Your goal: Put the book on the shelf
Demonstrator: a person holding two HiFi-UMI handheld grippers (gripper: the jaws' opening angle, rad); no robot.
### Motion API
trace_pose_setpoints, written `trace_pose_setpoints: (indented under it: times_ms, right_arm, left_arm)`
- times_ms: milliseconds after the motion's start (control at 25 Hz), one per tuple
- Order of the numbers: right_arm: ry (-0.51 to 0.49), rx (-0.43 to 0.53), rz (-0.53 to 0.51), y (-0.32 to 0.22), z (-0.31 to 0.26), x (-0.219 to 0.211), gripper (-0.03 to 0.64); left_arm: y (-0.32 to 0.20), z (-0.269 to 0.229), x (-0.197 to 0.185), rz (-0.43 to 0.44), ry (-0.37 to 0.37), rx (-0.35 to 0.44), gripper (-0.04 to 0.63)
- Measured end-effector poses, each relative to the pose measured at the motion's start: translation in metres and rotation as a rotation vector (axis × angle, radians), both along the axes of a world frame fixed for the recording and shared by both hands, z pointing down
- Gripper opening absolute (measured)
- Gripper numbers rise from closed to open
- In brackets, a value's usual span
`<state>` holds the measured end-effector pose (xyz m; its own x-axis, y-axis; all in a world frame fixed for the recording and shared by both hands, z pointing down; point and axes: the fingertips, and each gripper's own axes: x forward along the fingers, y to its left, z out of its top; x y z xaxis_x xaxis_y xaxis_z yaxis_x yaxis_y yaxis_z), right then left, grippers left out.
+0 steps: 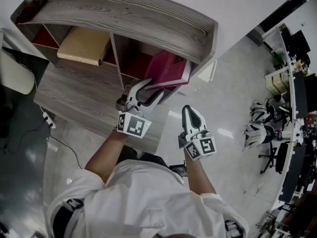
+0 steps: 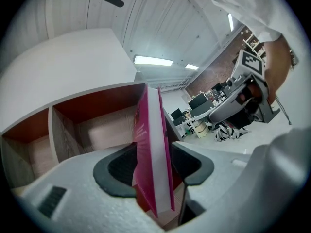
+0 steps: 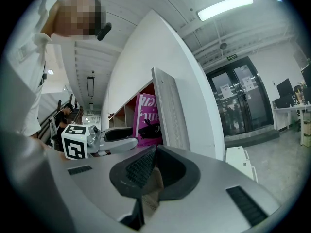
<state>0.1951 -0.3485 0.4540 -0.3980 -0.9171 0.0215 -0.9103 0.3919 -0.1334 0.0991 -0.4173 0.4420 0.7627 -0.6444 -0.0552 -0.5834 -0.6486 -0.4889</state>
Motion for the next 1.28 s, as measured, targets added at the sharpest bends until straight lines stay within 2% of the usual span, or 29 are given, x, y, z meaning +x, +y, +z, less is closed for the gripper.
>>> trace_pose_setpoints:
  times_ms: [160, 480, 800, 1120, 1280]
  right_arm:
    - [-0.010, 0.014, -0.018, 0.003, -0.003, -0.002, 0.019]
    - [-0.028, 0.072, -0.064, 0.022, -0.020, -0.003, 0.019]
    - [-0.047, 0.119, -0.086, 0.046, -0.033, 0.004, 0.020]
    - [-0.029, 0.166, -0.097, 0.067, -0.044, 0.004, 0.018]
    - [-0.029, 0.159, -0.066, 0.080, -0.046, 0.005, 0.018]
  left_arm:
    - [0.017, -0.008, -0.008, -0.005, 0.027, -0.005, 0.213]
    - [0.053, -0.033, -0.031, -0.067, 0.163, -0.062, 0.192]
    - [0.091, -0.040, -0.057, -0.154, 0.310, -0.177, 0.150]
    - [0.129, -0.035, -0.068, -0.203, 0.313, -0.217, 0.087]
    - [0.143, -0.026, -0.078, -0.211, 0.283, -0.238, 0.052]
